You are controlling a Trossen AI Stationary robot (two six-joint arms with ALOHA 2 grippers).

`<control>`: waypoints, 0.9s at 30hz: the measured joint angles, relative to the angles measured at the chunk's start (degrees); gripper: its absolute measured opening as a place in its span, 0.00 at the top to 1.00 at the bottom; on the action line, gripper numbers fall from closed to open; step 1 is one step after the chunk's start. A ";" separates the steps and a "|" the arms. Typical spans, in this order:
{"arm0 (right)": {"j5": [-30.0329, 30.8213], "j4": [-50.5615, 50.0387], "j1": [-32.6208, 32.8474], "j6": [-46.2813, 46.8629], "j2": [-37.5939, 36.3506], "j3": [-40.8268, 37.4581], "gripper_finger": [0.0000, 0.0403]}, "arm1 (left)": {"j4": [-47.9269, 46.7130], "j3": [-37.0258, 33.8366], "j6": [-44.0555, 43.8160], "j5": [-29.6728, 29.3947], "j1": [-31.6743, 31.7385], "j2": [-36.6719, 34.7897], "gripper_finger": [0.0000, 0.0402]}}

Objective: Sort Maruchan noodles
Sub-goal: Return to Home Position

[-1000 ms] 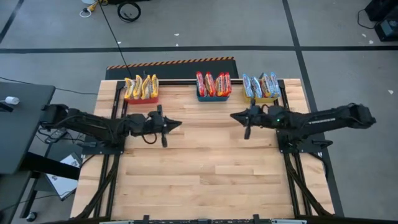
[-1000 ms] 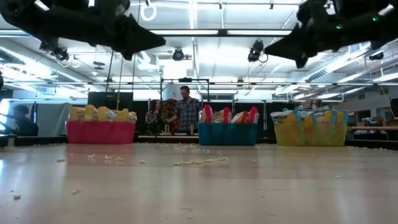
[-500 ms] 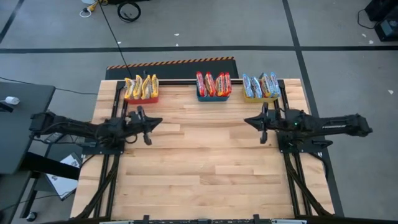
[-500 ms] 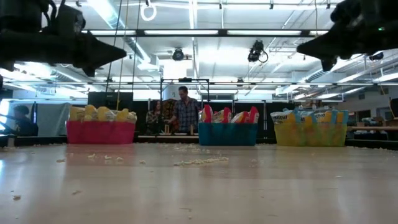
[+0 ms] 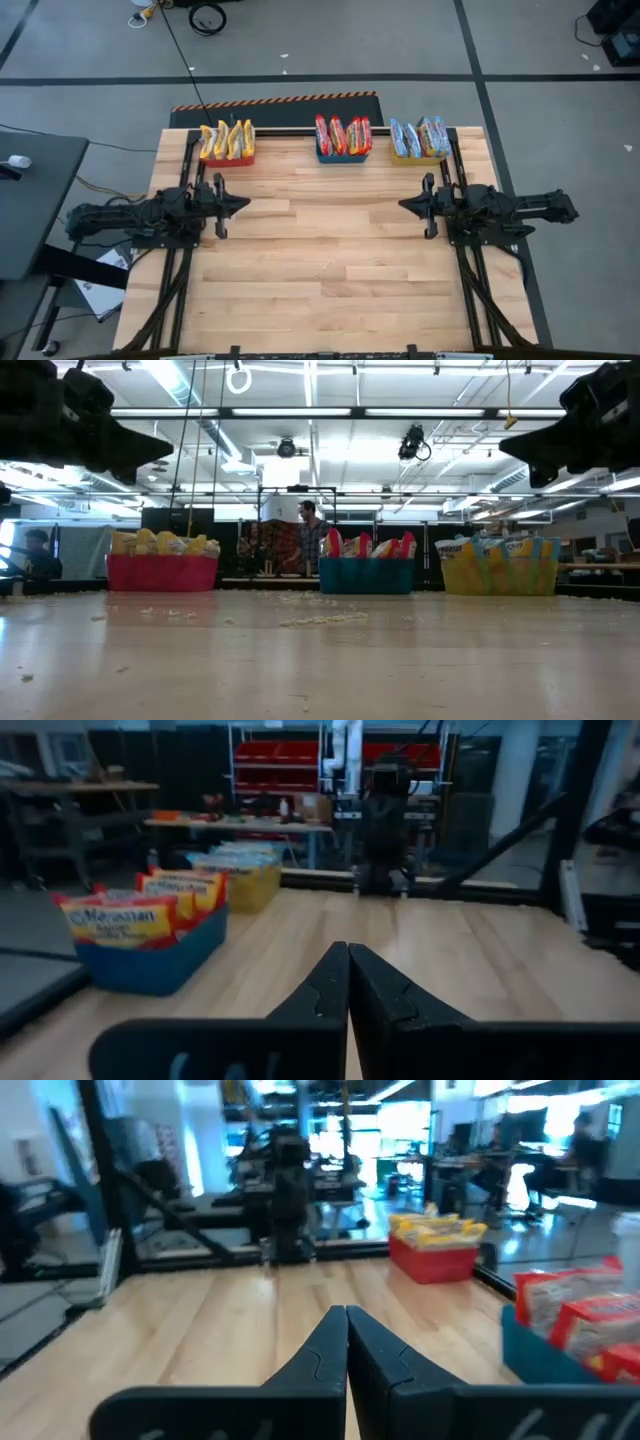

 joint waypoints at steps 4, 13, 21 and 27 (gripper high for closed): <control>-3.90 0.50 -0.06 0.04 0.28 -0.21 0.99 | -5.84 0.05 -2.60 5.90 2.02 -5.42 0.99; -3.31 0.09 -0.14 1.44 0.52 -0.21 0.98 | -3.24 -0.04 0.99 8.40 4.34 -5.23 0.99; -3.23 0.17 -0.14 -0.50 1.99 -0.21 0.93 | -2.15 -0.07 0.55 9.46 4.73 -5.12 0.97; -3.21 0.20 -0.14 0.41 1.99 -0.21 0.93 | -3.24 -0.07 0.55 9.44 4.73 -5.09 0.97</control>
